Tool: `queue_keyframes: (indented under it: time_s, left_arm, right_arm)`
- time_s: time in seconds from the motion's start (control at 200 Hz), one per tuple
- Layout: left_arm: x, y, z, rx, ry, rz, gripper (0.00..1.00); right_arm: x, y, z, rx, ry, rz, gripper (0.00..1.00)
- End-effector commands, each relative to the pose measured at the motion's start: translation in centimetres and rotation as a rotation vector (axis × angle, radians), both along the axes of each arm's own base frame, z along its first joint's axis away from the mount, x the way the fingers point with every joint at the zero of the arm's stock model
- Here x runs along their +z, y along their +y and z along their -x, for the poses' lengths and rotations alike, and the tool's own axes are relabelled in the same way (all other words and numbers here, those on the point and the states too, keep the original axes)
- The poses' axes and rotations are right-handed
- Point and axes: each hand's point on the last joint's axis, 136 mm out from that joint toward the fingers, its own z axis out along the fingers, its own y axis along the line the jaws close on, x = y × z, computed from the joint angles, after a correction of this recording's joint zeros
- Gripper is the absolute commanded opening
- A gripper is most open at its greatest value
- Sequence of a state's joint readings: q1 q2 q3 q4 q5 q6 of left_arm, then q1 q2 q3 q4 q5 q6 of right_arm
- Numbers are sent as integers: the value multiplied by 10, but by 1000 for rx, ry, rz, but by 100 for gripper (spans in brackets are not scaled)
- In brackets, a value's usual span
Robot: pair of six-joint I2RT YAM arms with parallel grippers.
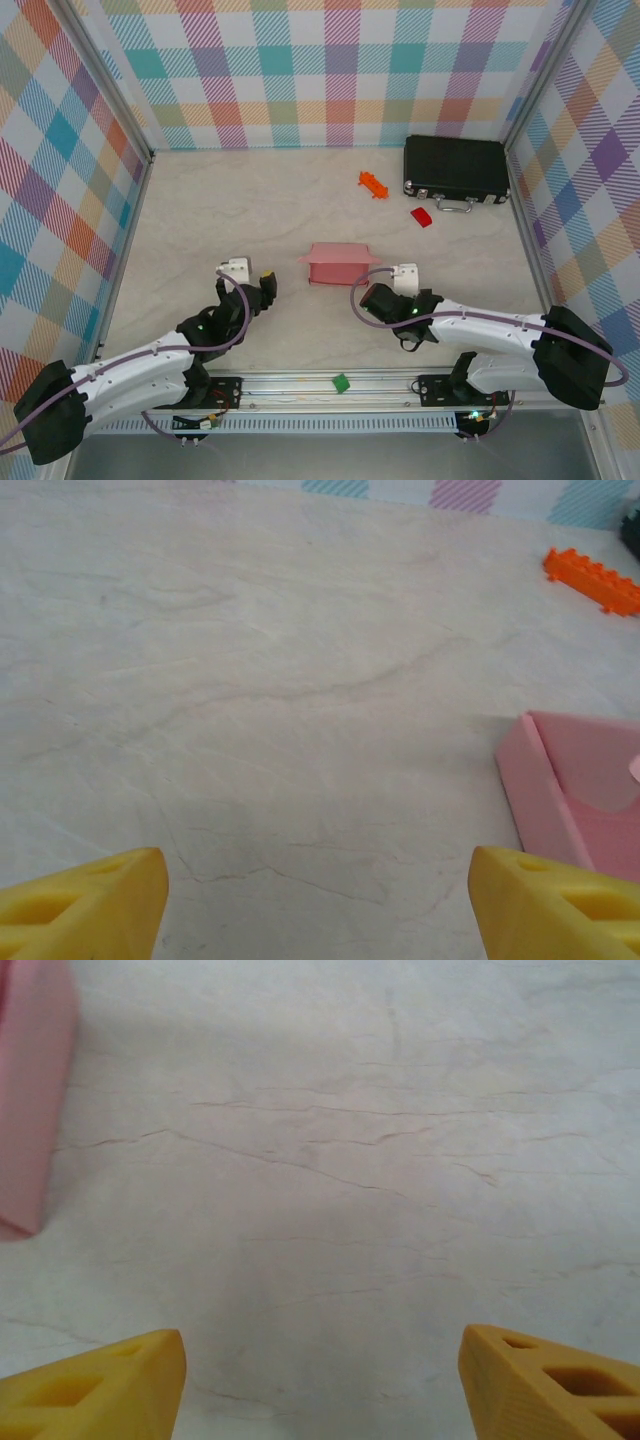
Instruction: Fold the paper box
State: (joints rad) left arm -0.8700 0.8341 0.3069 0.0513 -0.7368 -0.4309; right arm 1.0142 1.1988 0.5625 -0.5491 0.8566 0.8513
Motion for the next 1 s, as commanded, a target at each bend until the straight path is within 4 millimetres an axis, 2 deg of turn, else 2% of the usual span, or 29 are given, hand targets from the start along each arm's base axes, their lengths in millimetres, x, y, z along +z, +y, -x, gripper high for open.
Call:
queue_keyframes:
  time_s: [0.0,0.09,0.18,0.37,0.48,0.58,0.735,0.865,0.995]
  left_arm:
    - [14,13,-4,93,-23,-22,80]
    - [18,18,-10,129,-21,-34,80]
    - [24,21,-20,144,-9,-24,81]
    - [40,12,-52,92,18,7,81]
    - [40,0,-74,30,57,33,82]
    - [39,-18,-90,-37,98,40,82]
    - [44,-53,-109,-172,140,75,82]
    - [43,-80,-116,-267,194,116,82]
    - [41,-98,-115,-341,236,168,82]
  right_arm:
    - [20,-24,2,-143,-58,38,74]
    - [27,-39,0,-218,-63,56,74]
    - [28,-46,-12,-242,-39,46,74]
    - [41,-47,-49,-207,-55,-54,74]
    - [52,-49,-75,-175,-68,-113,74]
    - [59,-34,-97,-83,-49,-196,74]
    - [70,4,-123,101,-3,-331,73]
    - [72,34,-130,219,62,-410,72]
    - [69,53,-128,277,112,-480,70]
